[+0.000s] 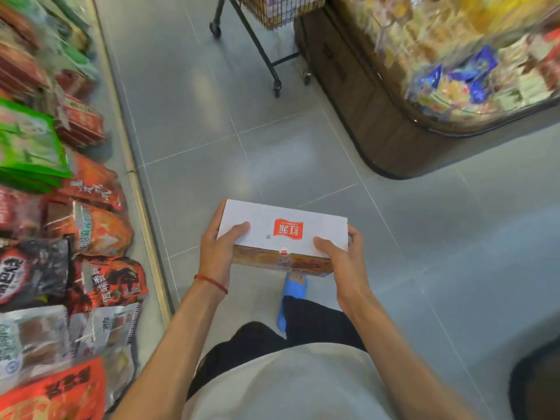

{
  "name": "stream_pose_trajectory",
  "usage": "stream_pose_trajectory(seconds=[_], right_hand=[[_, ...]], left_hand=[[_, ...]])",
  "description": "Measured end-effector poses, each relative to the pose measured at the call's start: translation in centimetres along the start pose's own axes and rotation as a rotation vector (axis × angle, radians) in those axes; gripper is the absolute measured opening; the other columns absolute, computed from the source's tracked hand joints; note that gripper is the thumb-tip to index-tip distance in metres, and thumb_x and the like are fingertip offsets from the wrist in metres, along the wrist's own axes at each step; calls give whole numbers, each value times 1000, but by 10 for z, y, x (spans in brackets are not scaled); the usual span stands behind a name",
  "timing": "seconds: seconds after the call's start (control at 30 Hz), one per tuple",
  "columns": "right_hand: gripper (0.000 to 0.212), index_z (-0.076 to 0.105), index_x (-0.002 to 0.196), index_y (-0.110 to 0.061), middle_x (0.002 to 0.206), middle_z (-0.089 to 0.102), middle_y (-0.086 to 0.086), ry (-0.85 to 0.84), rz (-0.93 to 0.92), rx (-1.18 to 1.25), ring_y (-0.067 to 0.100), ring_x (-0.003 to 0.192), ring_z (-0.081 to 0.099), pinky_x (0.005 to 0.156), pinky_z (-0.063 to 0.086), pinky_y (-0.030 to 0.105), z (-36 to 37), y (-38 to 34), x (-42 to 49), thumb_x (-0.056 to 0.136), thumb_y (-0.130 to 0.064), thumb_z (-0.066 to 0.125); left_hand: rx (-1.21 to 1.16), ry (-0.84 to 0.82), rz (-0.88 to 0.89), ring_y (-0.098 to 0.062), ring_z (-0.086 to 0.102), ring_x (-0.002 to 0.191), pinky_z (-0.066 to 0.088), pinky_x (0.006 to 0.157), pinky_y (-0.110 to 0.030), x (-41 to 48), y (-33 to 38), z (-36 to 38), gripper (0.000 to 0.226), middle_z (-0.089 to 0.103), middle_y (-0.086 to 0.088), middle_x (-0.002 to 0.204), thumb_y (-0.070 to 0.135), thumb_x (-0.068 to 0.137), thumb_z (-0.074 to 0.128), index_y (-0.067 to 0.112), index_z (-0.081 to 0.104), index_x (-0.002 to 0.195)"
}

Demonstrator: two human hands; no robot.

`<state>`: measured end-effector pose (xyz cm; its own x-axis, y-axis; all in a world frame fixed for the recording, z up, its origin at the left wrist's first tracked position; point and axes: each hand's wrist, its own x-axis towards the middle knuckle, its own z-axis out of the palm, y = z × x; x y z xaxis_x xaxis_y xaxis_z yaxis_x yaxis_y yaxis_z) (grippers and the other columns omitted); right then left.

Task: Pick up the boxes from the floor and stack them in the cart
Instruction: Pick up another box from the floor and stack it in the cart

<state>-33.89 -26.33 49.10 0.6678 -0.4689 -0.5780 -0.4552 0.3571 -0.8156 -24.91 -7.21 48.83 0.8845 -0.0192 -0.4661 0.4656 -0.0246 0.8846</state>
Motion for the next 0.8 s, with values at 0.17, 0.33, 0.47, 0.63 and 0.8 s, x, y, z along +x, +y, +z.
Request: stream_pose_trajectory(seconds=[0.17, 0.33, 0.47, 0.63, 0.8], right_hand=[[55, 38, 139, -26, 119, 60, -12, -82, -42, -46, 4, 103, 64, 64, 52, 10, 38, -77, 89, 96, -12, 70], [56, 39, 138, -25, 126, 62, -5, -114, -65, -63, 10, 110, 66, 69, 55, 14, 96, -140, 174, 94, -12, 72], [57, 42, 136, -28, 129, 61, -4, -100, -87, -73, 14, 113, 66, 83, 57, 27, 155, -176, 245, 92, -15, 75], [54, 38, 136, -30, 126, 60, -8, -65, -99, -69, 14, 109, 66, 67, 57, 16, 234, -230, 316, 95, -19, 72], [51, 38, 137, -27, 124, 59, -11, -23, -146, -44, 11, 107, 65, 65, 54, 9, 302, -295, 373, 97, -15, 69]], left_hand=[[-26, 17, 54, -19, 67, 110, 59, 89, -39, 91, 62, 29, 39, 69, 3, 120, 27, 96, 64, 30, 56, 135], [-143, 86, 56, -21, 69, 109, 59, 86, -33, 187, 119, 38, 43, 70, -4, 123, 12, 92, 67, 23, 61, 133], [-149, 91, 54, -24, 68, 113, 59, 88, -34, 278, 155, 33, 49, 69, -4, 127, 10, 90, 68, 23, 59, 137], [-122, 67, 66, -25, 65, 118, 52, 102, -44, 393, 219, 26, 52, 69, -3, 128, 7, 87, 71, 23, 61, 136], [-99, 15, 116, -24, 65, 116, 55, 86, -24, 486, 296, 24, 51, 69, -3, 127, 5, 88, 70, 21, 61, 135]])
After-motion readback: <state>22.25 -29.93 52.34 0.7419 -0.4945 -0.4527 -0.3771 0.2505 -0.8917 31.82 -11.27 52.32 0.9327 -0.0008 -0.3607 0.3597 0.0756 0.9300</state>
